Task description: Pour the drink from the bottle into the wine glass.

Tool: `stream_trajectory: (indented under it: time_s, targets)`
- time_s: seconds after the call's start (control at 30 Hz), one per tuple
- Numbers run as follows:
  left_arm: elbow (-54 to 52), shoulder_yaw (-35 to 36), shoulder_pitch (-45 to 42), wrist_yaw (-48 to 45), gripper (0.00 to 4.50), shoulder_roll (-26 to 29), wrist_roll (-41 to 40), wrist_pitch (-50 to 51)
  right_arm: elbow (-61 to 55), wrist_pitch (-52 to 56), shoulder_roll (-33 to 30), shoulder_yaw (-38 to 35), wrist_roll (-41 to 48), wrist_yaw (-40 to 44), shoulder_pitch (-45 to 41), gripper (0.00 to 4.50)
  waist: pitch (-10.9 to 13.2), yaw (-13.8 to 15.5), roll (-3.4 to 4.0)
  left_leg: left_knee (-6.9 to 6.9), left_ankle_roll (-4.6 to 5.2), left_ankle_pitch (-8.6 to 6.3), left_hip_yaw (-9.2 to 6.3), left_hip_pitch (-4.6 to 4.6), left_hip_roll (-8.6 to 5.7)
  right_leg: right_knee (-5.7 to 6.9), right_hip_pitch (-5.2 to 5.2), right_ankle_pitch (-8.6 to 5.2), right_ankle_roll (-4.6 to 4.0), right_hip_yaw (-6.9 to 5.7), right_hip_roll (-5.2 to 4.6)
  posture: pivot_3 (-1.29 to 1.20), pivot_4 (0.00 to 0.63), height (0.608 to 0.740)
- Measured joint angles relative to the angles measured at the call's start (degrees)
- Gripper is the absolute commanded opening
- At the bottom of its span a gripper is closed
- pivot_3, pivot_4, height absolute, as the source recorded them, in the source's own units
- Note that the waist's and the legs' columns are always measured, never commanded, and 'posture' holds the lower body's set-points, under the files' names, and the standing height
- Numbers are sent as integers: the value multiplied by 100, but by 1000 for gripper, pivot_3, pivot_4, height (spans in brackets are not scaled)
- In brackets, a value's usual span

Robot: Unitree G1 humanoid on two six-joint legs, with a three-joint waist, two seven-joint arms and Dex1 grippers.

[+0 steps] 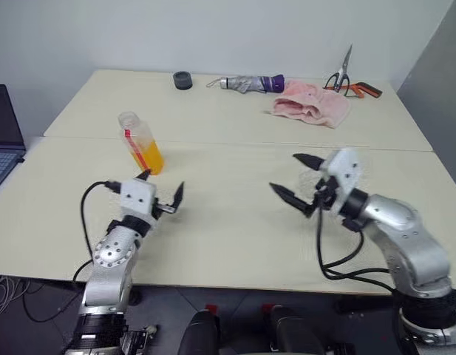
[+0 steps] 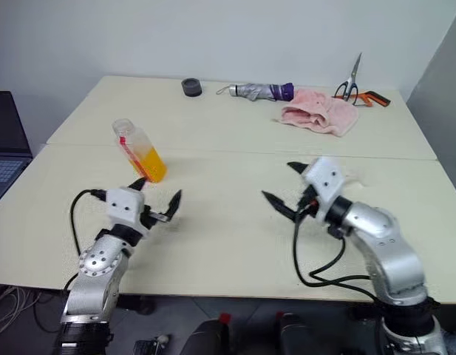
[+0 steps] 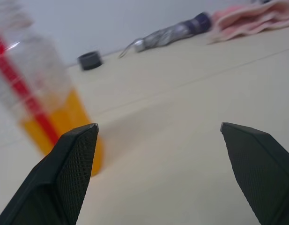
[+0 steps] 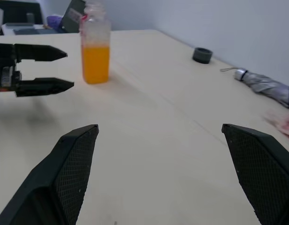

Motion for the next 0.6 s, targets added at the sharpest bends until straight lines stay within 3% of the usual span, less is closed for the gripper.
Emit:
stream_trajectory:
  time_s: [0.13,0.3,0.6]
  targets:
    - [-144,-378,-162,-946,4478,310,-488,634,59,-120,-628,-356,-140,99,455,4500,1,-49,1,-6,0,0,16,10,0,0,-4,-1,0,10,21,0,150,740]
    - [-203,-695,-629,-2407,4478,1032,-925,1090,767,-1187,-1582,-336,-1342,27,637,4500,1,-94,2,-11,0,0,34,25,9,0,-3,-8,11,28,37,0,150,740]
    - [300,-1067,-1456,-3538,4478,1111,-997,1066,3219,-3440,-2151,919,-3716,-760,-382,4500,1,-86,1,-8,0,0,50,22,3,-5,-6,-1,1,42,31,0,150,740]
